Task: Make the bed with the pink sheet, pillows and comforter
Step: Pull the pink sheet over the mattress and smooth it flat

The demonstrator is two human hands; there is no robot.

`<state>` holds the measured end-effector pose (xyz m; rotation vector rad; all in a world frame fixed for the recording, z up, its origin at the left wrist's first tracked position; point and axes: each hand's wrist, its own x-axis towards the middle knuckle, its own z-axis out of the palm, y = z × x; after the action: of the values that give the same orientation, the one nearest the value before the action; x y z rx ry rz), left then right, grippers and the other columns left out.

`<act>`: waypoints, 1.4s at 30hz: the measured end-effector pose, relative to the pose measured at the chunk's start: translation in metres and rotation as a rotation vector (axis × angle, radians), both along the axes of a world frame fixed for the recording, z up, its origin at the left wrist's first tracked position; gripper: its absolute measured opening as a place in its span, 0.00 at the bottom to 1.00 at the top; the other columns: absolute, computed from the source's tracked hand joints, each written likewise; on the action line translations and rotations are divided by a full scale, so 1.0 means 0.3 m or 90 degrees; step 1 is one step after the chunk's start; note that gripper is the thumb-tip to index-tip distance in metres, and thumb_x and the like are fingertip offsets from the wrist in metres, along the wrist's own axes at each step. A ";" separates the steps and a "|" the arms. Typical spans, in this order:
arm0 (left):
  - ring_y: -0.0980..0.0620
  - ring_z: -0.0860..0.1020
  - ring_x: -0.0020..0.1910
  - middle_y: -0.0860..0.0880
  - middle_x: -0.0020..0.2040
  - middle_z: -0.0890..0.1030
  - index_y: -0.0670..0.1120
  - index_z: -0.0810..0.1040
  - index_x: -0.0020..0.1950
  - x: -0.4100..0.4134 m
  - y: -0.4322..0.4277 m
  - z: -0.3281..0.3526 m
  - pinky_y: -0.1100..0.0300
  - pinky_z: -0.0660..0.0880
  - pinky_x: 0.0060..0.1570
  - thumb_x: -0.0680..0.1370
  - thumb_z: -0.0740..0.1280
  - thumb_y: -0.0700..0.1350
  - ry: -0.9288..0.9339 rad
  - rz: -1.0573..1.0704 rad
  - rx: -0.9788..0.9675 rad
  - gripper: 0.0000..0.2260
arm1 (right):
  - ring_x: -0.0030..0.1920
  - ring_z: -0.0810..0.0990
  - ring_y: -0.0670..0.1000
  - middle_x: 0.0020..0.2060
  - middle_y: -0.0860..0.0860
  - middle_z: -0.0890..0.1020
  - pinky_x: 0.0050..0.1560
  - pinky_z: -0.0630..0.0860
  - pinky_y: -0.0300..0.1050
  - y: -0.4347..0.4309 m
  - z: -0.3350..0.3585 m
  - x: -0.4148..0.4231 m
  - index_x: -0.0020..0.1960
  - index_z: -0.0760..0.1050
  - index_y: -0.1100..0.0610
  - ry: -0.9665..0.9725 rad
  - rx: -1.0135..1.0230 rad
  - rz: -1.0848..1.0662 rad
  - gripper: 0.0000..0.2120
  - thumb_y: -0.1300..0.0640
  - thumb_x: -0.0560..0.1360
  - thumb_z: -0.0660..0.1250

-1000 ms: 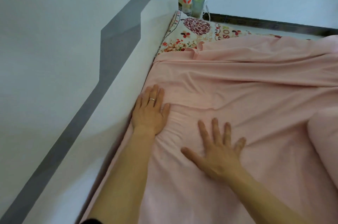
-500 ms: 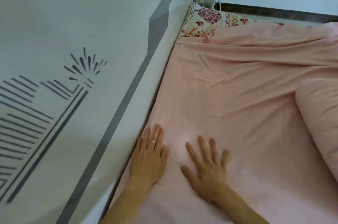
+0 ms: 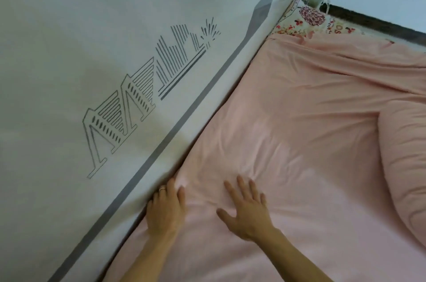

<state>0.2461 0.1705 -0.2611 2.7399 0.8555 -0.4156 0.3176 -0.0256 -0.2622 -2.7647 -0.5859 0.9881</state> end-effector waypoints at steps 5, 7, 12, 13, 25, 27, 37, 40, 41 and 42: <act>0.40 0.80 0.30 0.43 0.32 0.81 0.45 0.72 0.38 -0.327 0.085 -0.015 0.52 0.75 0.28 0.81 0.48 0.60 0.030 0.057 -0.053 0.25 | 0.79 0.39 0.57 0.80 0.46 0.40 0.77 0.46 0.60 0.093 0.073 -0.198 0.79 0.45 0.40 0.045 0.029 0.071 0.37 0.30 0.75 0.53; 0.41 0.82 0.37 0.44 0.38 0.83 0.46 0.73 0.42 -0.412 0.114 0.001 0.51 0.77 0.34 0.81 0.39 0.63 0.027 0.079 -0.078 0.30 | 0.79 0.39 0.57 0.80 0.47 0.41 0.77 0.45 0.61 0.122 0.085 -0.244 0.79 0.45 0.41 0.053 0.012 0.103 0.37 0.31 0.76 0.54; 0.40 0.77 0.58 0.43 0.58 0.80 0.51 0.78 0.60 -0.481 0.183 0.019 0.48 0.72 0.58 0.80 0.42 0.64 -0.015 0.256 -0.168 0.29 | 0.80 0.43 0.57 0.80 0.48 0.45 0.78 0.47 0.59 0.189 0.126 -0.307 0.79 0.47 0.43 0.034 0.019 0.130 0.37 0.32 0.76 0.55; 0.40 0.77 0.58 0.43 0.59 0.80 0.50 0.78 0.61 -0.489 0.191 0.016 0.46 0.72 0.60 0.80 0.42 0.64 -0.017 0.299 -0.184 0.31 | 0.80 0.43 0.56 0.80 0.48 0.46 0.78 0.47 0.59 0.197 0.131 -0.323 0.79 0.48 0.43 0.025 0.028 0.132 0.36 0.32 0.76 0.55; 0.54 0.79 0.38 0.53 0.41 0.80 0.55 0.76 0.47 -0.886 0.218 -0.013 0.54 0.79 0.46 0.73 0.48 0.73 0.020 0.355 -0.271 0.27 | 0.77 0.32 0.57 0.78 0.50 0.33 0.78 0.42 0.60 0.242 0.070 -0.578 0.79 0.36 0.44 -0.026 -0.005 0.153 0.41 0.28 0.76 0.51; 0.56 0.79 0.40 0.54 0.42 0.80 0.55 0.74 0.50 -0.917 0.215 -0.010 0.55 0.79 0.45 0.74 0.52 0.72 0.018 0.365 -0.338 0.24 | 0.77 0.30 0.58 0.78 0.50 0.32 0.78 0.41 0.60 0.287 0.072 -0.622 0.79 0.36 0.44 -0.024 -0.003 0.159 0.41 0.28 0.75 0.50; 0.56 0.77 0.46 0.50 0.53 0.79 0.52 0.74 0.55 -1.021 0.194 -0.015 0.60 0.75 0.41 0.80 0.59 0.61 -0.141 0.548 -0.580 0.15 | 0.78 0.34 0.56 0.79 0.51 0.37 0.78 0.41 0.61 0.436 0.084 -0.813 0.80 0.40 0.46 -0.053 -0.003 0.325 0.39 0.31 0.77 0.51; 0.54 0.78 0.46 0.50 0.51 0.79 0.53 0.77 0.52 -1.029 0.205 -0.032 0.56 0.76 0.45 0.80 0.58 0.60 -0.258 0.645 -0.575 0.14 | 0.79 0.38 0.54 0.80 0.50 0.40 0.78 0.42 0.55 0.427 0.087 -0.838 0.80 0.43 0.46 -0.079 0.038 0.342 0.38 0.32 0.77 0.51; 0.53 0.78 0.45 0.50 0.48 0.79 0.53 0.77 0.49 -1.028 0.207 -0.034 0.55 0.76 0.46 0.81 0.58 0.58 -0.292 0.679 -0.589 0.13 | 0.79 0.40 0.53 0.80 0.49 0.43 0.78 0.43 0.53 0.420 0.090 -0.836 0.80 0.44 0.46 -0.093 0.061 0.332 0.37 0.32 0.78 0.52; 0.53 0.77 0.44 0.50 0.45 0.79 0.53 0.77 0.45 -1.019 0.210 -0.037 0.55 0.75 0.45 0.82 0.59 0.55 -0.303 0.724 -0.604 0.12 | 0.79 0.41 0.52 0.80 0.48 0.44 0.78 0.44 0.51 0.415 0.095 -0.825 0.80 0.45 0.47 -0.102 0.080 0.315 0.37 0.32 0.78 0.52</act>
<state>-0.0595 0.2335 -0.2723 1.1420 1.3848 0.0839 0.0702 0.0990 -0.2337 -2.6541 -1.3526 0.7704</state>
